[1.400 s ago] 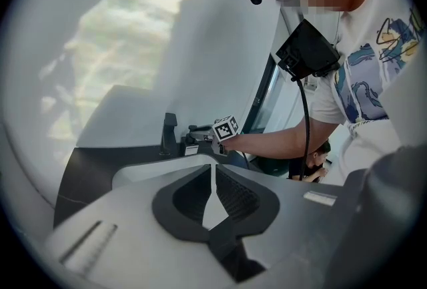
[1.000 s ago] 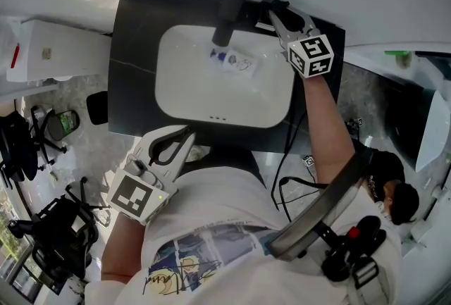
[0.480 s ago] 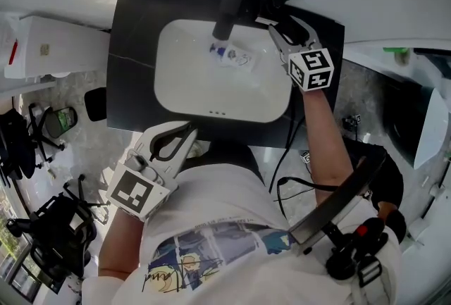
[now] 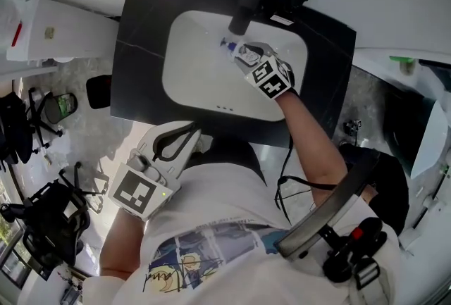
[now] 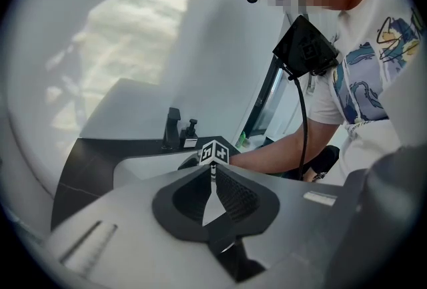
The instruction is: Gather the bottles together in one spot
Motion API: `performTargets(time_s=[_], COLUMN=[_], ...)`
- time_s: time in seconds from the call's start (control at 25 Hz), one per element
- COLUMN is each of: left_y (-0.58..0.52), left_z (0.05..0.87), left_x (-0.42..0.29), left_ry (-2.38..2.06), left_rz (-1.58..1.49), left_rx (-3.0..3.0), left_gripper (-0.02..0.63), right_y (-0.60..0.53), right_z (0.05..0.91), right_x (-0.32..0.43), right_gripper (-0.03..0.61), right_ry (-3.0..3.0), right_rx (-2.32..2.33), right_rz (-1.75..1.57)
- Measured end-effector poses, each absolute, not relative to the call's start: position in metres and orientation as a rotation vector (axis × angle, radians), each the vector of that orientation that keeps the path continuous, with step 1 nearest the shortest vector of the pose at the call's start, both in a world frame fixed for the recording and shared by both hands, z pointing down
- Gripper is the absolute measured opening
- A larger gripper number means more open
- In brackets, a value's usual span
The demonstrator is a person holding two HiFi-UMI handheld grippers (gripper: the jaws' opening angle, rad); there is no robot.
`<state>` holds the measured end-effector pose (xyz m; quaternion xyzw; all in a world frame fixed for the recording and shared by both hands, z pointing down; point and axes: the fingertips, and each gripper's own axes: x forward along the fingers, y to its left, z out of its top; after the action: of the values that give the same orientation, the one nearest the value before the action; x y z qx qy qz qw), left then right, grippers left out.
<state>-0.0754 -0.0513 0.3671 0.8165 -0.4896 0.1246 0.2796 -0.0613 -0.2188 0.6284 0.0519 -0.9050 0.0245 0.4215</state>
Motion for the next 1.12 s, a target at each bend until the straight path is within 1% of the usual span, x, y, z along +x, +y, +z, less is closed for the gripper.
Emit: performTargets(time_s=[0.24, 0.48, 0.6, 0.76, 1.12], left_y=[-0.040, -0.032, -0.030, -0.026, -0.028], left_z=[0.379, 0.379, 0.380, 0.382, 0.381], left_x=[-0.099, -0.102, -0.104, -0.109, -0.109], left_ry=[-1.384, -1.437, -1.455, -1.473, -1.468], left_rz=[0.329, 0.335, 0.333, 0.323, 0.316], left_rx=[2.101, 2.041, 2.017, 1.987, 1.996], left_gripper=[0.026, 0.026, 0.026, 0.026, 0.026], right_y=[-0.224, -0.229, -0.228, -0.228, -0.218], right_z=[0.696, 0.737, 0.744, 0.753, 0.732], right_x=[-0.095, -0.101, -0.110, -0.121, -0.122], right_gripper=[0.178, 0.176, 0.173, 0.132, 0.115], right_ry=[-2.084, -1.947, -1.945, -1.932, -2.002], right_rx=[0.002, -0.092, -0.116, -0.119, -0.099], right_rz=[-0.079, -0.139, -0.172, -0.202, -0.270])
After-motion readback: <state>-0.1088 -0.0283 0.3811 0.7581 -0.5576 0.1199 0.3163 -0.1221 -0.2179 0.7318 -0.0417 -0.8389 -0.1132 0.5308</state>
